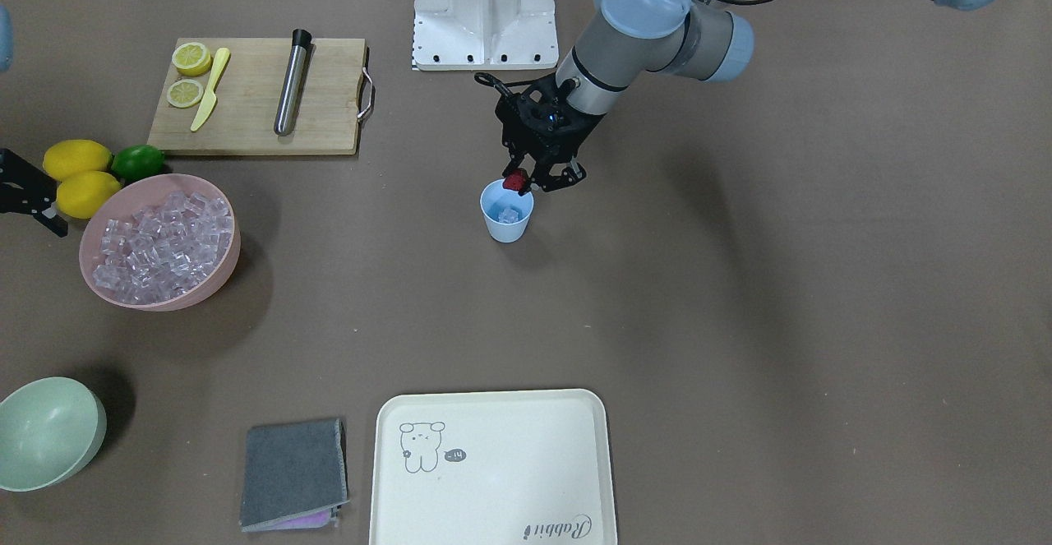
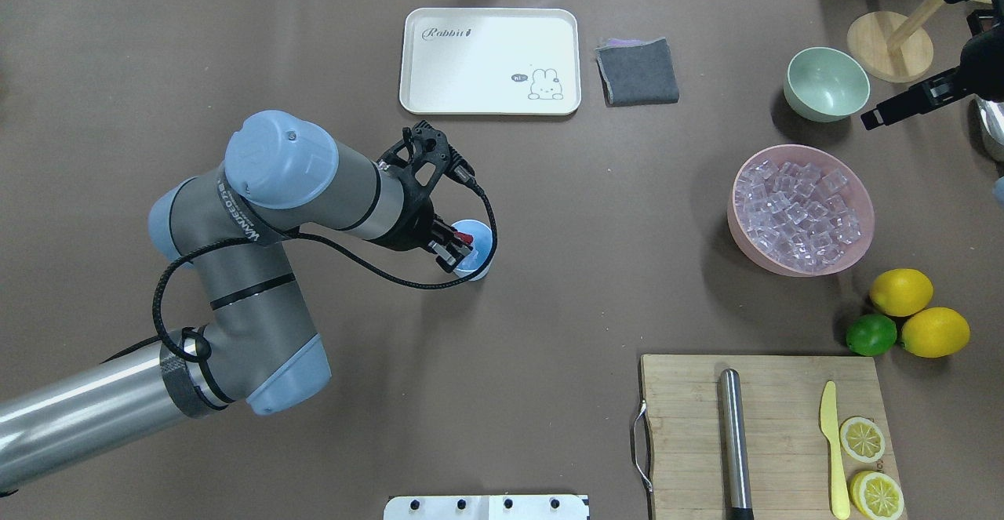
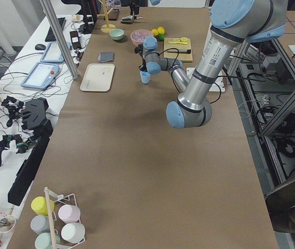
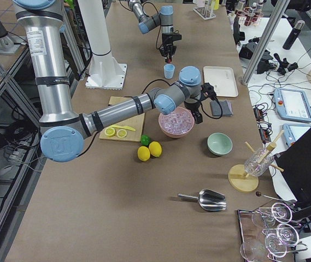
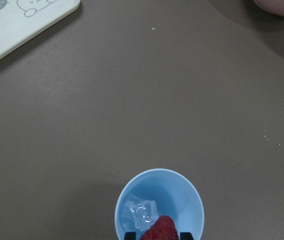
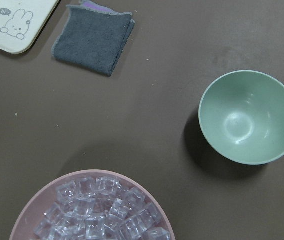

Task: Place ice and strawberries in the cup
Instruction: 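Open the left gripper to drop the strawberry into the cup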

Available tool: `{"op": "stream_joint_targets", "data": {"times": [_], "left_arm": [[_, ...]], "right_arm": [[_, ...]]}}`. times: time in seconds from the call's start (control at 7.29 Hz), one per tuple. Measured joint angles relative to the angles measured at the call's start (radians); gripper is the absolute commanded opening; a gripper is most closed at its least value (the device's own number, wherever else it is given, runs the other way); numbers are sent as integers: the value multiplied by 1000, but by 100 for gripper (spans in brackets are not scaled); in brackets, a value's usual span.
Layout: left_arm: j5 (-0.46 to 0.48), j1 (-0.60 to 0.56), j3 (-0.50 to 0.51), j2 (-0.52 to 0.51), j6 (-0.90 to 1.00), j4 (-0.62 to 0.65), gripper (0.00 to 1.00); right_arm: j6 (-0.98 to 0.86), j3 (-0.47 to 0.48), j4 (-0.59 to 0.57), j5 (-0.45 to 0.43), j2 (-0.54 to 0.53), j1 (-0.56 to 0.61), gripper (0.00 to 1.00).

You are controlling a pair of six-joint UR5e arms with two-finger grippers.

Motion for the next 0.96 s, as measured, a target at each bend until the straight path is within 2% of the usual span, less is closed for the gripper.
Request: {"op": "stream_joint_targets", "data": {"times": [0.14,0.27,0.41,0.96], "left_arm": [[3,5,4,-3,0,0,0],[4,6,8,-4,1,-1,34],[5,7,16,-5,1,-9,96],[25,7,48,-10,-63,-96,97]], "right_arm": [[-1,0,0,0,0,0,100],[-4,-2,0,-1,0,0,100],[-6,-4,0,0,2,0,100],[-11,-9,0,1,3,4,100]]}}
